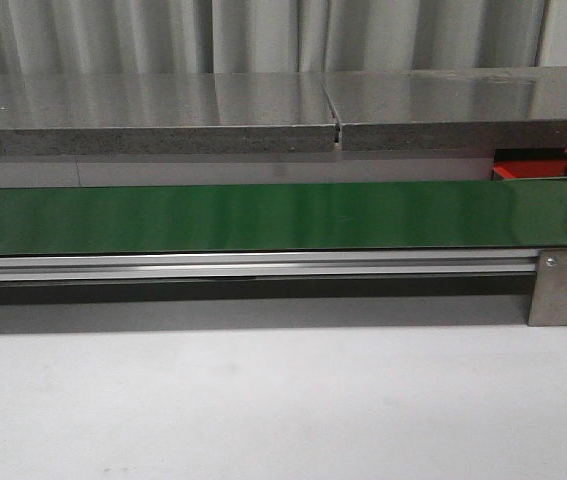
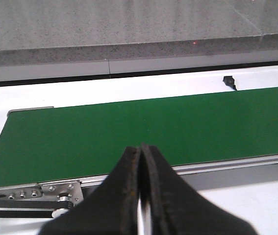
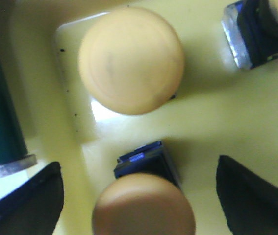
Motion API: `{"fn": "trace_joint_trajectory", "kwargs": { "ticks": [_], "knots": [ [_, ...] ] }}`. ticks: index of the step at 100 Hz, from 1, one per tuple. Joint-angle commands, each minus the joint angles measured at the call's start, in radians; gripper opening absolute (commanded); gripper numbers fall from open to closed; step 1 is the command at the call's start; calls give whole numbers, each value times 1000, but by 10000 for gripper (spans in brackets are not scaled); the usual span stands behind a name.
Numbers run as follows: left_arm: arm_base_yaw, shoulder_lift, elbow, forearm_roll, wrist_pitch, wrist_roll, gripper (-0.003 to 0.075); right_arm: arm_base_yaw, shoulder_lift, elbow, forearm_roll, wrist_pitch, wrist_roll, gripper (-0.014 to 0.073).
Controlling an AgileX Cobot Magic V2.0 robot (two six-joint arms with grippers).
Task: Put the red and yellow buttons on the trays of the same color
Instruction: 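Lower the yellow button into the yellow tray and open the right gripper, then lift the right gripper up away from the trays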
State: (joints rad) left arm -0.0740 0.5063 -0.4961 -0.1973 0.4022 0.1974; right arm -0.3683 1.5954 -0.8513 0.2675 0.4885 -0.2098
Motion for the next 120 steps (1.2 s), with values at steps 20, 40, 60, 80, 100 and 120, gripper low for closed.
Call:
{"fn": "trace_joint_trajectory", "kwargs": {
  "ticks": [20, 40, 60, 80, 100, 120],
  "knots": [
    [-6, 3, -27, -15, -73, 0, -19, 2, -206, -49, 5, 25, -9, 635],
    [-6, 3, -27, -15, -73, 0, -19, 44, -386, -49, 5, 32, -22, 635],
    [-6, 3, -27, -15, -73, 0, -19, 170, -536, -49, 5, 31, -112, 635],
    [-6, 3, -27, -15, -73, 0, -19, 297, -629, -38, 5, 40, -180, 633],
    [-6, 3, -27, -15, -73, 0, -19, 376, -694, 20, 5, 40, -191, 544],
    [-6, 3, -27, -15, -73, 0, -19, 378, -736, 74, 5, 45, -191, 132]
  ]
}}
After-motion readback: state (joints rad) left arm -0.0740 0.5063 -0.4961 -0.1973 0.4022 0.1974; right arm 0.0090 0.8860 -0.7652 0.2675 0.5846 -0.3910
